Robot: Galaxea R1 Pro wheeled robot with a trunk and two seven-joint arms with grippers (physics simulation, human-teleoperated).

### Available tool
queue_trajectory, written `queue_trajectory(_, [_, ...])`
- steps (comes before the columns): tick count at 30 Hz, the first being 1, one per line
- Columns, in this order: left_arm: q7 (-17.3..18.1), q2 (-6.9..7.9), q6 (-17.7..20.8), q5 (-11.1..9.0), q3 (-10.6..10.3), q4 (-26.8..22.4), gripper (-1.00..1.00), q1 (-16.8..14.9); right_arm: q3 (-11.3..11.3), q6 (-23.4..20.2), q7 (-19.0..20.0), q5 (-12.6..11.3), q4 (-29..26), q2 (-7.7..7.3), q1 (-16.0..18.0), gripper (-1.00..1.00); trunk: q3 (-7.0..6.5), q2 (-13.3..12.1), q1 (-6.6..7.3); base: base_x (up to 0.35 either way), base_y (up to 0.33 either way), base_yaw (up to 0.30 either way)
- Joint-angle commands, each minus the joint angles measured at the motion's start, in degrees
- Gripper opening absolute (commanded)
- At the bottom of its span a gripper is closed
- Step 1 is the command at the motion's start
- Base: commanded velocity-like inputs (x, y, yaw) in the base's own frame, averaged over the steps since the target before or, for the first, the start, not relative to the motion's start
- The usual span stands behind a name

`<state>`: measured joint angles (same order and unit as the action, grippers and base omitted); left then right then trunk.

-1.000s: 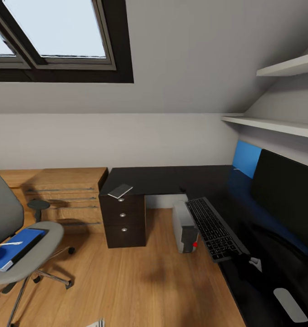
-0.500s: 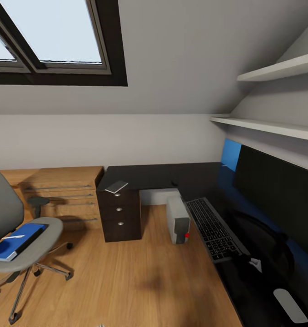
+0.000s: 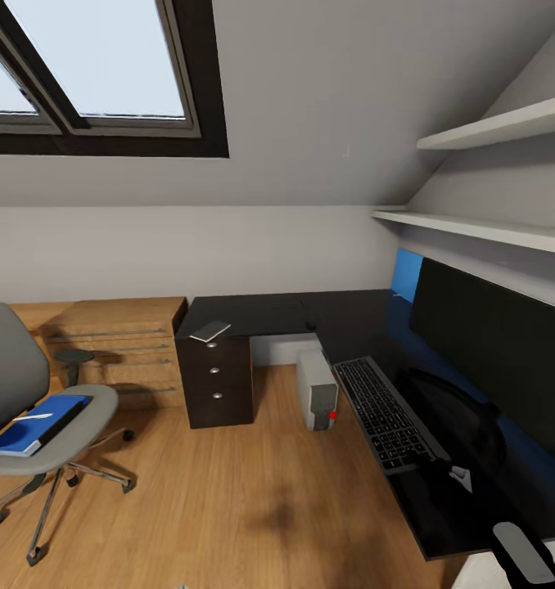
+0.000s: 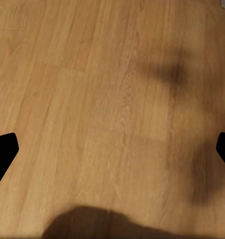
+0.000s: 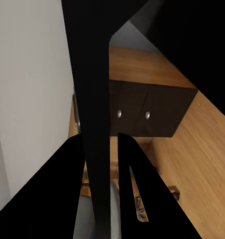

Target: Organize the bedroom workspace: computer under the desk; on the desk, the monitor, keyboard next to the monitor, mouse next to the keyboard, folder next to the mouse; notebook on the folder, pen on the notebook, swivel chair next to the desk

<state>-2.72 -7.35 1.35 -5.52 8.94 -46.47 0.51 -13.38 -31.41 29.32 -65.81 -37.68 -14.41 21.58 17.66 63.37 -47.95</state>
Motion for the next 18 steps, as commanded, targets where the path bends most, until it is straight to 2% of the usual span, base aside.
queue_trajectory(1, [-0.1, -0.01, 0.1, -0.6, 0.0, -0.1, 1.00, 0.0, -0.2, -0.5, 0.2, -0.4, 0.1, 0.04, 0.0, -1.00, 0.06, 0.0, -0.01, -0.006, 0.000, 0.000])
queue_trajectory(4, [-0.1, 0.01, 0.1, -0.6, 0.0, -0.1, 1.00, 0.0, -0.2, -0.5, 0.2, -0.4, 0.2, 0.02, 0.0, -1.00, 0.06, 0.0, -0.01, -0.003, -0.085, 0.000])
queue_trajectory(11, [0.0, 0.23, 0.1, -0.6, 0.0, -0.1, 1.00, 0.0, -0.2, -0.4, 0.0, -0.4, 0.5, 0.00, 0.0, -1.00, 0.06, 0.0, -0.01, 0.000, -0.252, 0.000])
queue_trajectory(18, [0.0, 0.23, 0.1, -0.6, 0.0, -0.1, 1.00, 0.0, -0.5, -0.4, -0.4, -0.4, 1.6, -0.01, 0.0, -1.00, 0.06, 0.0, -0.01, 0.000, -0.051, 0.000])
